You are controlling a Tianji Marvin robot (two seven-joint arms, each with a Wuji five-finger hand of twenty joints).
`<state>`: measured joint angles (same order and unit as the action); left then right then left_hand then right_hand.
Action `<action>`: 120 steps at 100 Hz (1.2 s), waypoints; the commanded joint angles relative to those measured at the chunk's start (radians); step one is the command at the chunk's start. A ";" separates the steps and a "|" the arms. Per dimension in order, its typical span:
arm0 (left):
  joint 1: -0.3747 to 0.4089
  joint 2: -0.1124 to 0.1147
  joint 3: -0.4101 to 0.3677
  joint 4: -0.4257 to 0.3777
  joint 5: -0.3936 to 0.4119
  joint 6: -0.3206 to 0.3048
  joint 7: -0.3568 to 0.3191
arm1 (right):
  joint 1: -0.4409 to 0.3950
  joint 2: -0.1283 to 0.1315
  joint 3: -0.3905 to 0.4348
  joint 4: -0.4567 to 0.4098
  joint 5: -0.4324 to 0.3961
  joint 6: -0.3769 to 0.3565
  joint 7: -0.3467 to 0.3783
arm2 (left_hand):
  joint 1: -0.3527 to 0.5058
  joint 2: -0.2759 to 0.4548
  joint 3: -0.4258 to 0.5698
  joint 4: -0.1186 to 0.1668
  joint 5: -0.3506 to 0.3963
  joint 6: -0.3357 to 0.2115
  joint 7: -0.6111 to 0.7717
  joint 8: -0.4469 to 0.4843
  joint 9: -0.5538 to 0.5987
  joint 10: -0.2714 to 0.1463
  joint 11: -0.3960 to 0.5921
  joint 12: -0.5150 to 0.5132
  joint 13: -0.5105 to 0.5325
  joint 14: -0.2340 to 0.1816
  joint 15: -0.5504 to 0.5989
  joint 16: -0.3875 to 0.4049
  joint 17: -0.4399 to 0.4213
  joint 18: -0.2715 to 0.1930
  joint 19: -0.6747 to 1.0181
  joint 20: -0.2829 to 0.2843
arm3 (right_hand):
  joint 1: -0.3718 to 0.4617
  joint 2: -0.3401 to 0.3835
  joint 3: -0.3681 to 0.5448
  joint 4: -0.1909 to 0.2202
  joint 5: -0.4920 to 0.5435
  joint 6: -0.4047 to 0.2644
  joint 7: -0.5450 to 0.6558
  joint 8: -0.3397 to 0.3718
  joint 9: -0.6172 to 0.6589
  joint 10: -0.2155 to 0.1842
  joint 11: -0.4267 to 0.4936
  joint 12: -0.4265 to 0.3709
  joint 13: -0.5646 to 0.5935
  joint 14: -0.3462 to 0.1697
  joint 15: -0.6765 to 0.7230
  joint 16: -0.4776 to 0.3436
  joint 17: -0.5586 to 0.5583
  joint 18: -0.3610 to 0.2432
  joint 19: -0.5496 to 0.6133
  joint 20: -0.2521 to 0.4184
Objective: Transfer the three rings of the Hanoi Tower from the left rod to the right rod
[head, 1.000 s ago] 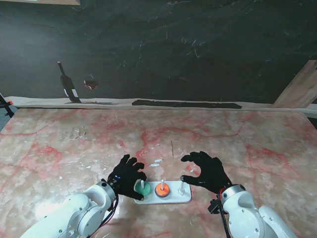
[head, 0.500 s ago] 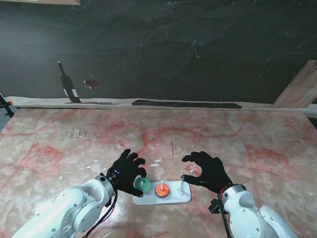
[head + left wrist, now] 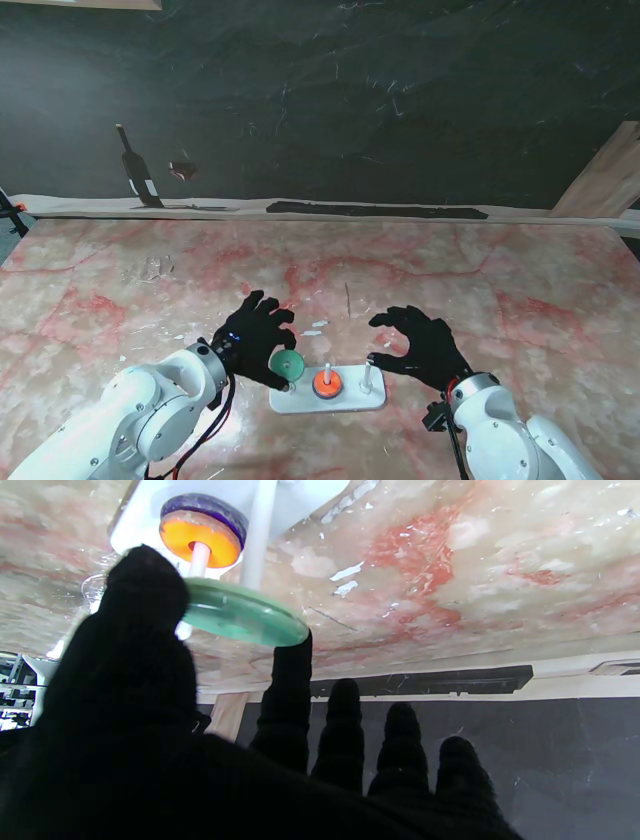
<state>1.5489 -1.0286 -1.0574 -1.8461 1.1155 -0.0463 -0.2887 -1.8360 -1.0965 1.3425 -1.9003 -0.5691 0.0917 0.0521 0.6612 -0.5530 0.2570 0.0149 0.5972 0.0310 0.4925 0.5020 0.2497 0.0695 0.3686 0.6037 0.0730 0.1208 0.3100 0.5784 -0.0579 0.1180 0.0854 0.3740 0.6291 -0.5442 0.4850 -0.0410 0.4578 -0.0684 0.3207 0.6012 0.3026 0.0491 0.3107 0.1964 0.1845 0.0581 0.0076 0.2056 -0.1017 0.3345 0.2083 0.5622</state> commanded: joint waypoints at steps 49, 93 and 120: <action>-0.078 -0.002 0.078 -0.012 -0.036 0.006 0.012 | -0.054 -0.013 0.038 -0.008 -0.029 0.075 -0.041 | 0.051 0.058 0.095 0.047 0.100 -0.106 0.122 0.022 0.019 -0.011 -0.019 -0.016 0.011 -0.003 0.020 -0.004 -0.006 0.009 -0.008 0.023 | 0.017 0.018 -0.007 -0.003 -0.014 -0.032 0.002 0.002 -0.006 -0.009 0.000 0.003 0.017 -0.004 -0.002 0.004 -0.021 0.008 0.017 0.034; -0.259 -0.029 0.289 0.096 -0.165 0.060 0.099 | -0.060 -0.021 0.059 0.026 -0.009 0.127 -0.064 | 0.049 0.060 0.094 0.048 0.096 -0.107 0.120 0.021 0.015 -0.010 -0.019 -0.016 0.011 -0.002 0.021 -0.005 -0.007 0.010 -0.008 0.025 | 0.119 0.081 -0.078 0.002 -0.057 -0.051 -0.009 0.001 -0.016 -0.012 0.007 0.005 0.019 -0.001 -0.001 0.006 -0.025 0.009 0.029 0.044; -0.366 -0.055 0.413 0.197 -0.248 0.070 0.154 | -0.057 -0.023 0.066 0.041 0.003 0.130 -0.065 | 0.048 0.061 0.095 0.048 0.095 -0.107 0.119 0.021 0.009 -0.011 -0.018 -0.016 0.010 -0.002 0.020 -0.005 -0.007 0.009 -0.008 0.025 | 0.138 0.095 -0.110 0.004 -0.059 -0.049 -0.008 0.001 -0.018 -0.010 0.009 0.006 0.016 -0.002 -0.002 0.006 -0.026 0.009 0.031 0.046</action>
<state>1.1973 -1.0687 -0.6489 -1.6616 0.8688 0.0245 -0.1374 -1.8883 -1.1150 1.4086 -1.8652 -0.5690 0.2221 -0.0132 0.6612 -0.5529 0.2570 0.0149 0.5976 0.0311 0.4925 0.5020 0.2497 0.0695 0.3659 0.5928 0.0731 0.1207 0.3110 0.5776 -0.0581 0.1228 0.0855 0.3855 0.7486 -0.4654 0.4014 -0.0410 0.4305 -0.0945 0.3186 0.5930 0.3007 0.0489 0.3107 0.1964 0.1941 0.0585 0.0083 0.2057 -0.1136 0.3356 0.2276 0.5766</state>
